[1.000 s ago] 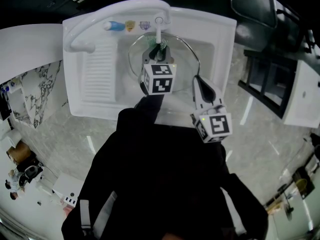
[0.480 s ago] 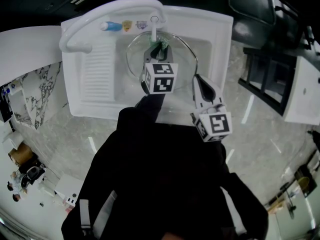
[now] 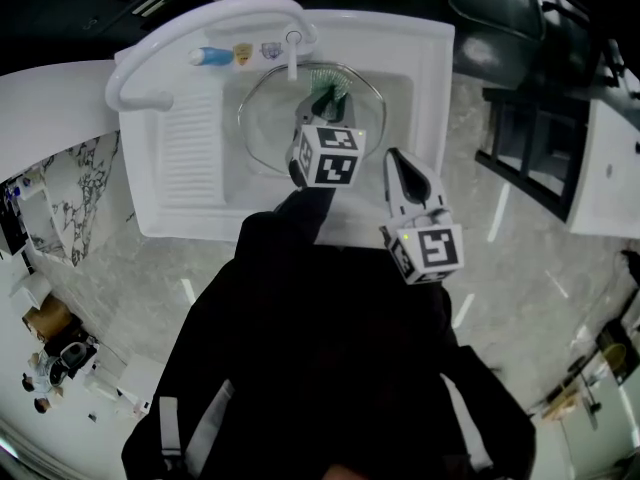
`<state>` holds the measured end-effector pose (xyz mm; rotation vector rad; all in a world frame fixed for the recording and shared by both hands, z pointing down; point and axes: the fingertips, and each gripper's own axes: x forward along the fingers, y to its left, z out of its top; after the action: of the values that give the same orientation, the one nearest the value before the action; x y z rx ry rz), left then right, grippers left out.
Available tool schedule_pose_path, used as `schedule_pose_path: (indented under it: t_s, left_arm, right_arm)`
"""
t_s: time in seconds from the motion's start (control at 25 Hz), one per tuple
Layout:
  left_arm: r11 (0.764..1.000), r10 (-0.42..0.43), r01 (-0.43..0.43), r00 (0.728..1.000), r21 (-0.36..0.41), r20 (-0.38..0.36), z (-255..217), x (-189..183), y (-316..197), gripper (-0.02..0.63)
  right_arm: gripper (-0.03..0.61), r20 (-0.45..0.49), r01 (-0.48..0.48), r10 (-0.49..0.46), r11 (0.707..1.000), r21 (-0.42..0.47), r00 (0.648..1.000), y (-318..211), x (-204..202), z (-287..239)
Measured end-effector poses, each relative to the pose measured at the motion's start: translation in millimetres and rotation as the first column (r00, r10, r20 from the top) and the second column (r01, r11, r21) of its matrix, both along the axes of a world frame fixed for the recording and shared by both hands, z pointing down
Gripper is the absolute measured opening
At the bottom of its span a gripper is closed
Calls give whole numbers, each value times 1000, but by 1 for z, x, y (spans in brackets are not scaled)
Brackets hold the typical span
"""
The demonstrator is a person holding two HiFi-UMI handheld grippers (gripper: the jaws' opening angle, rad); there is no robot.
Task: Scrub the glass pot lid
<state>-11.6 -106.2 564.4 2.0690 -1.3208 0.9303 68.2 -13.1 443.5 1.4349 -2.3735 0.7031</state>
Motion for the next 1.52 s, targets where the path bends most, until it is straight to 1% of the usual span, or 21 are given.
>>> schedule_pose_path:
  t_s: [0.28, 0.8, 1.52]
  left_arm:
    - [999, 38, -38, 999, -12, -8, 3, 13, 3, 77]
    - [996, 89, -90, 996, -28, -31, 7, 34, 13, 77]
    - [982, 163, -170, 982, -79, -95, 12, 64, 36, 77]
  right_arm:
    - [2, -4, -39, 39, 999, -6, 999, 6, 11, 2]
    - [2, -6, -60, 59, 998, -6, 998, 12, 17, 1]
    - [3, -14, -84, 84, 996, 6, 996, 19, 22, -3]
